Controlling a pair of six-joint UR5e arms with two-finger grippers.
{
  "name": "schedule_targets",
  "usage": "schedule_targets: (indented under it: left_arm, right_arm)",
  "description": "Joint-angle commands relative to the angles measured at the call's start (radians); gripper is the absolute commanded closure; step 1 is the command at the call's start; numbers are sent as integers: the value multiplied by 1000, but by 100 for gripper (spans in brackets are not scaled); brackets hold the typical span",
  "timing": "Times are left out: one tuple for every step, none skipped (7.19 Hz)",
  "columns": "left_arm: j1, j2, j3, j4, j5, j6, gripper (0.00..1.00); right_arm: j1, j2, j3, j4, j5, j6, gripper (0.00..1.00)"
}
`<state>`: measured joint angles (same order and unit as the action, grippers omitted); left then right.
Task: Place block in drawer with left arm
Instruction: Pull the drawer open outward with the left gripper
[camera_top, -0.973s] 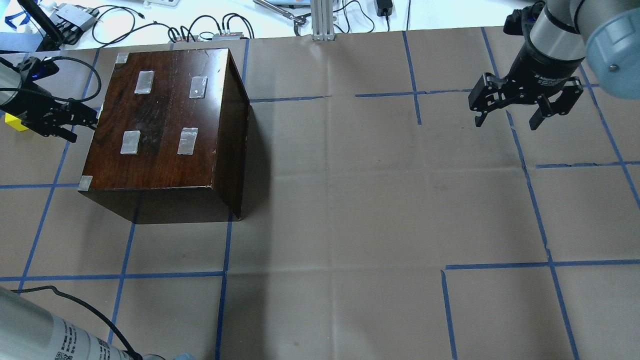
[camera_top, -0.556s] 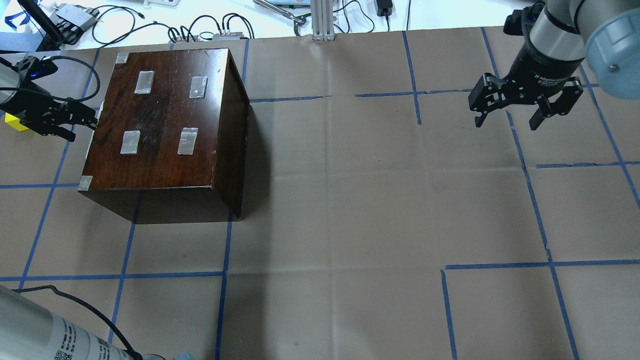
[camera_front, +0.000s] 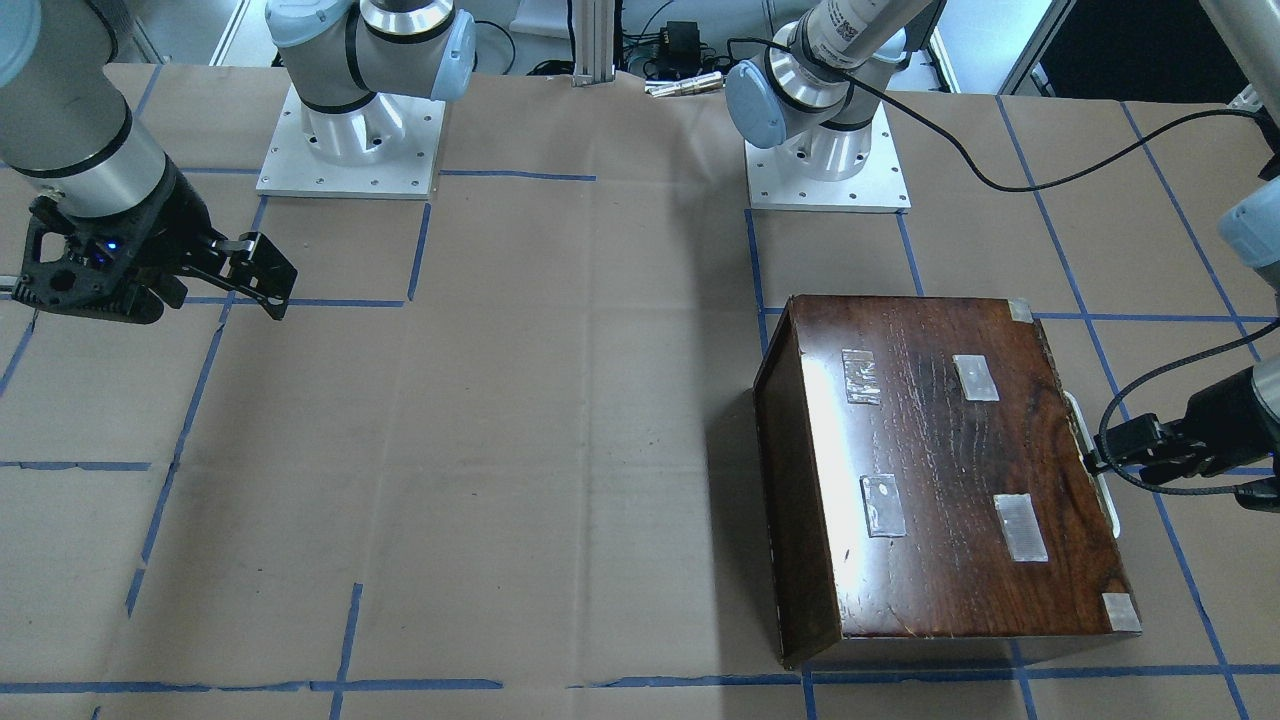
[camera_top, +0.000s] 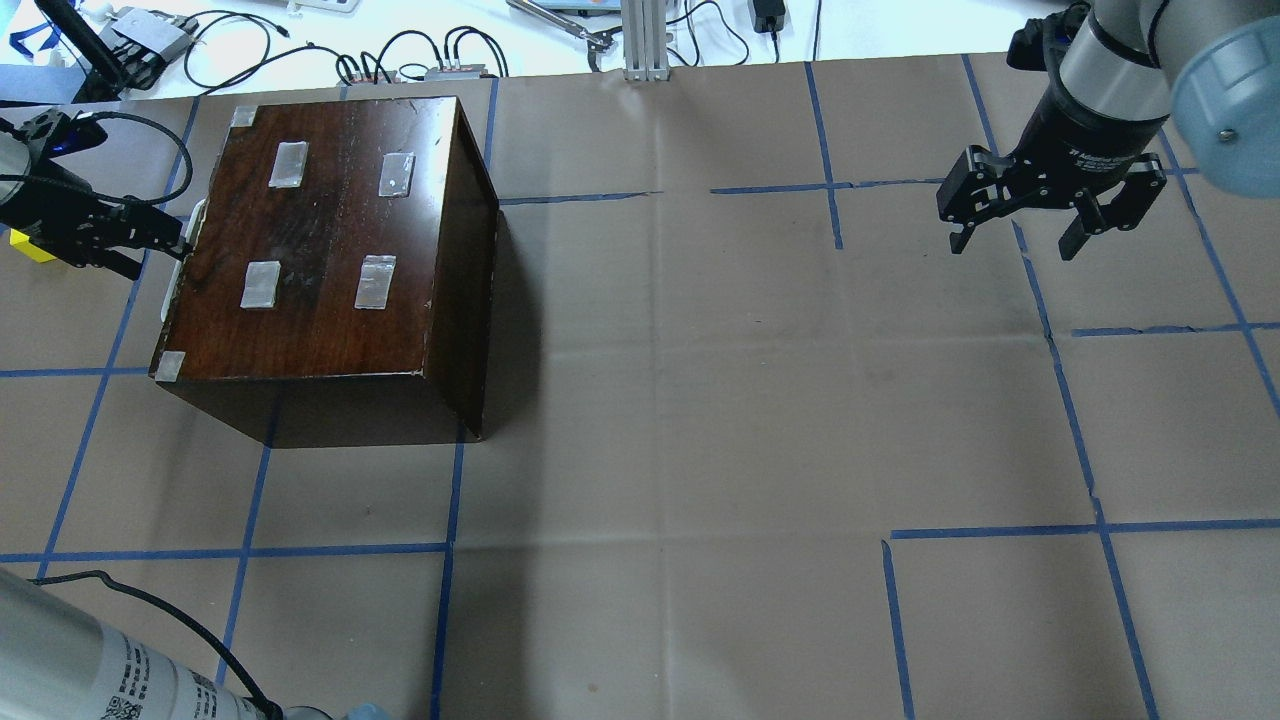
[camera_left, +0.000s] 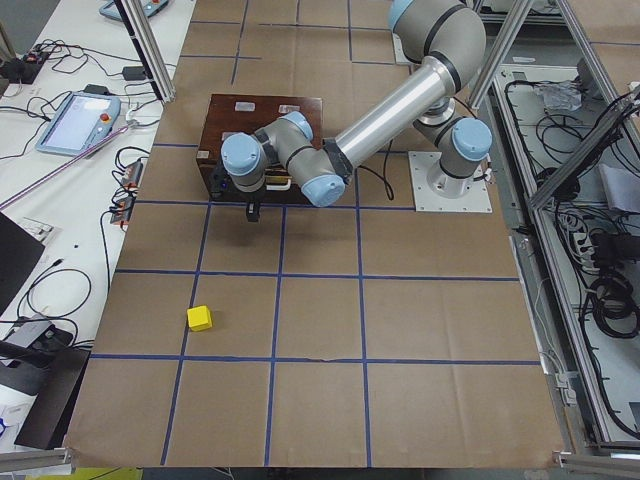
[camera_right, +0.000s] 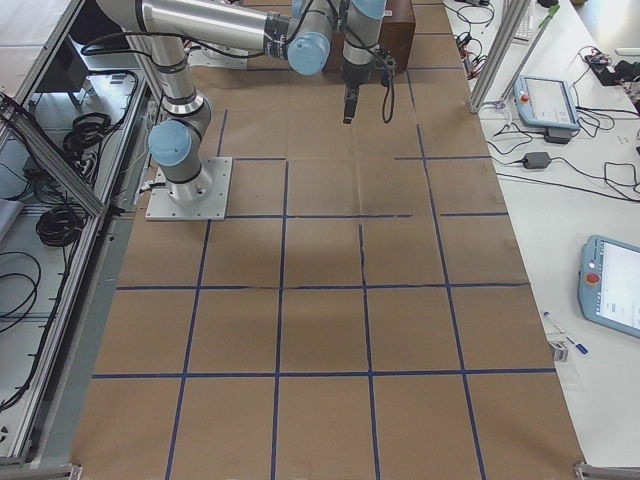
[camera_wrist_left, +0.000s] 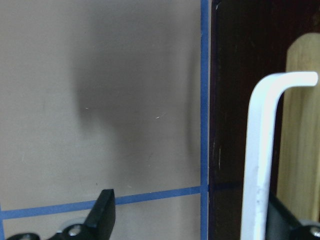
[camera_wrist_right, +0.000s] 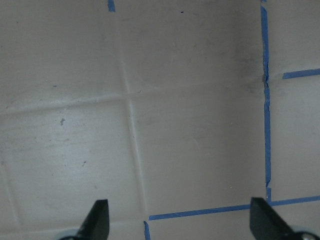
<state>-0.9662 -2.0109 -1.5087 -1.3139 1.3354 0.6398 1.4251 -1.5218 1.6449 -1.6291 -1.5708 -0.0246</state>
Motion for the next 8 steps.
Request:
schedule_targets:
  left_arm:
    - [47, -2, 1, 2, -1, 40, 2]
    - [56, -2, 1, 2, 1, 61, 2]
    - [60, -2, 2, 2, 1, 69, 2]
    - [60, -2, 2, 15, 2, 69, 1]
    - [64, -3, 1, 27, 2, 69, 2]
    - [75, -3, 2, 31, 2, 69, 2]
    - [83, -3, 2, 33, 2, 70, 2]
    - [84, -3, 1, 50, 5, 70, 1]
  right_arm:
    - [0, 0, 0, 0, 0, 0, 0]
    - [0, 0, 0, 0, 0, 0, 0]
    - [0, 0, 1, 0, 0, 0, 0]
    - [0, 0, 1, 0, 0, 0, 0]
    - [0, 0, 1, 0, 0, 0, 0]
    - [0, 0, 1, 0, 0, 0, 0]
    - [0, 0, 1, 0, 0, 0, 0]
    - [0, 0, 0, 0, 0, 0, 0]
